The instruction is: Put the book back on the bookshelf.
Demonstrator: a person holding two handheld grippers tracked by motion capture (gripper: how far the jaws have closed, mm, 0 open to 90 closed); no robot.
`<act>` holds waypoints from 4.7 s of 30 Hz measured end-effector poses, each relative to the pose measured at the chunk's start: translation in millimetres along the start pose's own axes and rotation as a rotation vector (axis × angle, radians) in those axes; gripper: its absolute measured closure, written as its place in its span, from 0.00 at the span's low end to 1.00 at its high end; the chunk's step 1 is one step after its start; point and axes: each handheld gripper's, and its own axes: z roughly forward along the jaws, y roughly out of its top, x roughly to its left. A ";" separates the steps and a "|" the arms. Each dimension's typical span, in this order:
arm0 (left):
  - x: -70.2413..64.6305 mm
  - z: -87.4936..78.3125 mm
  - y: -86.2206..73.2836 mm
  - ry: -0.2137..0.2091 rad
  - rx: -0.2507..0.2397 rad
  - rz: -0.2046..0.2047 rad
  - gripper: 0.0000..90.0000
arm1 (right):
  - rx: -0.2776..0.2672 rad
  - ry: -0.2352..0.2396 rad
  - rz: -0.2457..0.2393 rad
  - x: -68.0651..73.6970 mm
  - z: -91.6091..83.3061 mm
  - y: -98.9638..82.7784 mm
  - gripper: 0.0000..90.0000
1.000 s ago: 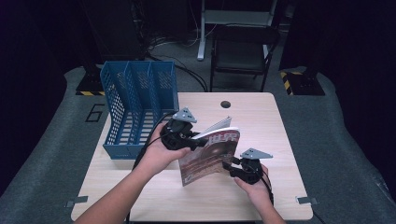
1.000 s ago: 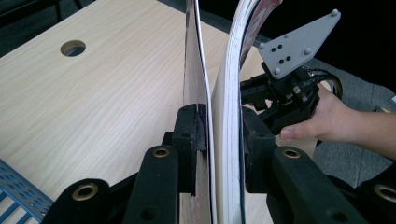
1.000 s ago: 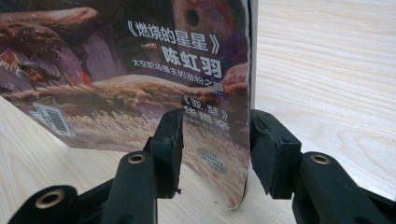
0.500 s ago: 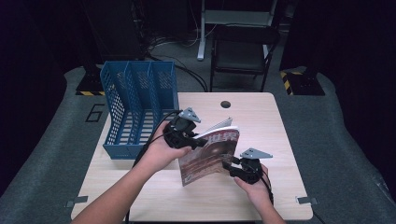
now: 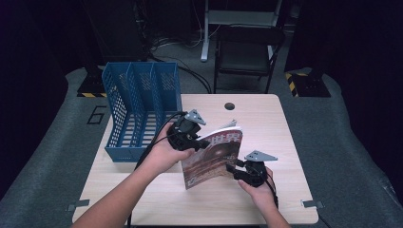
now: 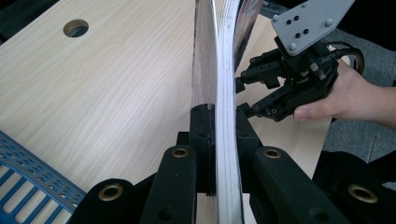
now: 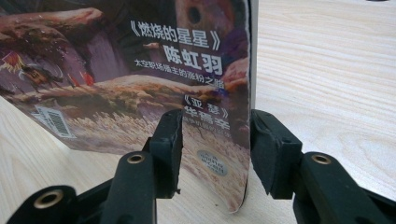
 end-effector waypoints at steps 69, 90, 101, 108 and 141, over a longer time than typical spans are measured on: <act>10.0 -28.3 19.8 0.039 0.020 0.003 0.93 | 0.000 0.002 0.048 -5.5 -1.5 -1.9 0.57; 19.8 -57.9 28.3 0.076 -0.013 -0.013 0.93 | 0.005 0.008 0.056 -7.5 -2.0 -3.0 0.56; 22.4 -70.6 36.2 0.081 -0.024 -0.017 0.93 | 0.009 0.005 0.062 -9.0 -1.7 -4.3 0.56; 24.5 -78.8 41.6 0.089 -0.032 -0.022 0.93 | 0.010 0.002 0.064 -9.1 -1.2 -4.4 0.56; 56.4 -120.2 43.1 0.171 -0.078 -0.113 0.93 | 0.012 -0.005 0.071 -8.9 -0.1 -4.8 0.56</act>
